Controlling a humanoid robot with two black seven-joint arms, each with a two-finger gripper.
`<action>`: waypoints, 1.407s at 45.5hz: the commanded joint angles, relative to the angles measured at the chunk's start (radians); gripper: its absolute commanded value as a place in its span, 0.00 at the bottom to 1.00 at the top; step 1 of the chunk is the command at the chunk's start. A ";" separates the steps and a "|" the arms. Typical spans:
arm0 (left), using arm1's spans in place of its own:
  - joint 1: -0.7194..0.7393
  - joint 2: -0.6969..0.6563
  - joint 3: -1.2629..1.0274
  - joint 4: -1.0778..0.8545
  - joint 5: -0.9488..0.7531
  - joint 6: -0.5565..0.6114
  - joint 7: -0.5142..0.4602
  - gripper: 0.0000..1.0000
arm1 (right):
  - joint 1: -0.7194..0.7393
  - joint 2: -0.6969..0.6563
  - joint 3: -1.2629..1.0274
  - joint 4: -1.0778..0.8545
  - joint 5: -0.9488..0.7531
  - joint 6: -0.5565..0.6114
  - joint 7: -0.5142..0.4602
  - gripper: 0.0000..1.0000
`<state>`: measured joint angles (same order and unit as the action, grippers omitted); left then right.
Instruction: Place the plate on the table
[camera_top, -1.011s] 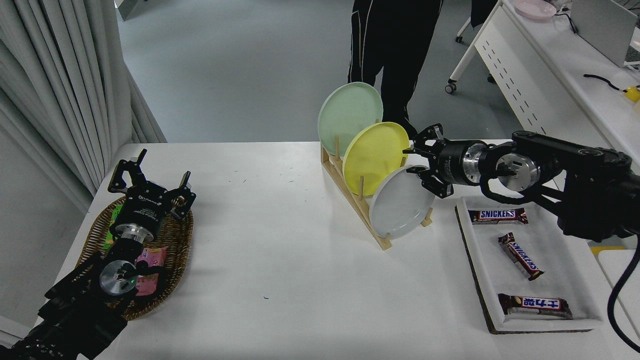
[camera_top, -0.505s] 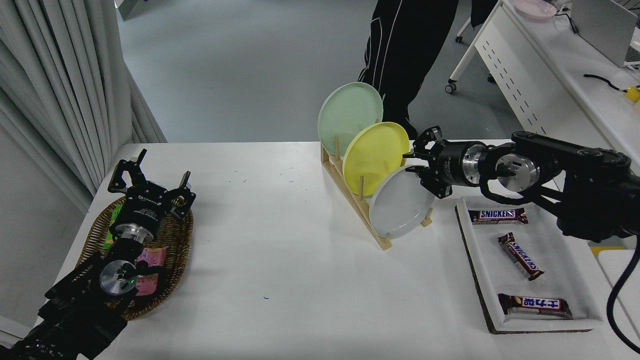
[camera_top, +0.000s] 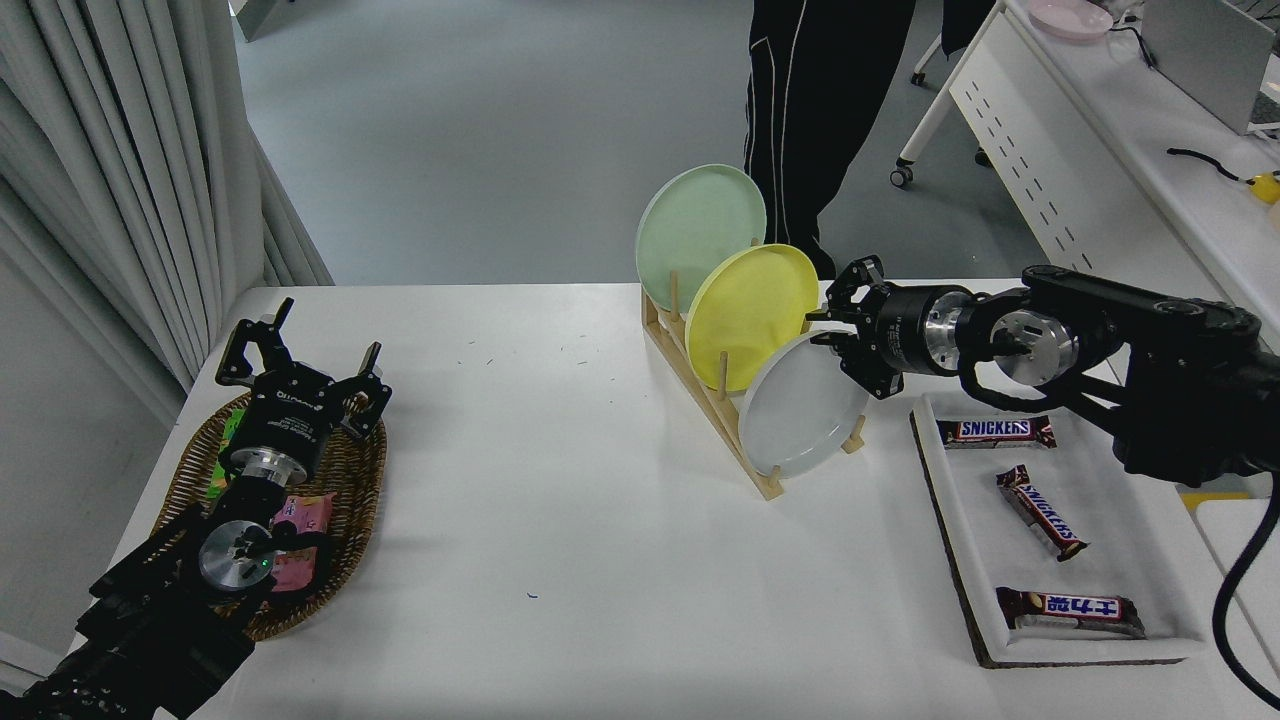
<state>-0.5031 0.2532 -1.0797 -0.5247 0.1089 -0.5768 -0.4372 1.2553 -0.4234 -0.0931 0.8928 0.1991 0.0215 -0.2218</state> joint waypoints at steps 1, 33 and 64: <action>0.000 0.000 0.000 0.000 0.000 0.000 0.000 1.00 | -0.001 0.000 0.001 0.000 0.002 0.001 -0.001 0.20; 0.000 0.000 0.000 -0.001 0.000 0.000 0.000 1.00 | -0.002 0.005 -0.005 -0.015 -0.004 -0.005 -0.019 0.09; 0.000 0.001 0.000 0.000 0.000 0.000 0.000 1.00 | -0.001 0.005 0.004 -0.014 -0.010 0.001 -0.022 0.00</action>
<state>-0.5031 0.2535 -1.0794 -0.5248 0.1088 -0.5768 -0.4372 1.2537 -0.4182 -0.0955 0.8765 0.1903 0.0202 -0.2434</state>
